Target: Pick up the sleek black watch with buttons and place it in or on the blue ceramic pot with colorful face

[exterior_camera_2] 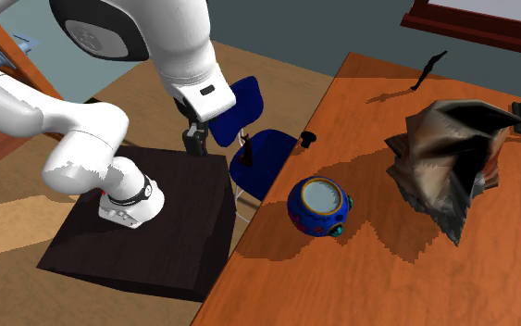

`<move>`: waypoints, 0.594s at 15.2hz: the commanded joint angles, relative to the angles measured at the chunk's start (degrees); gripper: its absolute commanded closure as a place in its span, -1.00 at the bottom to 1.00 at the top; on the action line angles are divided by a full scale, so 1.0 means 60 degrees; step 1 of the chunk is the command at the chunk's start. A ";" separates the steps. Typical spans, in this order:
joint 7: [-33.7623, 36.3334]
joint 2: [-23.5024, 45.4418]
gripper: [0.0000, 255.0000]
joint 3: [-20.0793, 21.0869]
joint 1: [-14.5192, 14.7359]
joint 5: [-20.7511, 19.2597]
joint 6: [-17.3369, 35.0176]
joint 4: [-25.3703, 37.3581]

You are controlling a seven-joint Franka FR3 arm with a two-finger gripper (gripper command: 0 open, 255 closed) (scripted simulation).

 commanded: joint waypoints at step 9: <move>0.1009 0.2068 -1.00 0.1200 0.0467 0.0535 0.2204 0.0032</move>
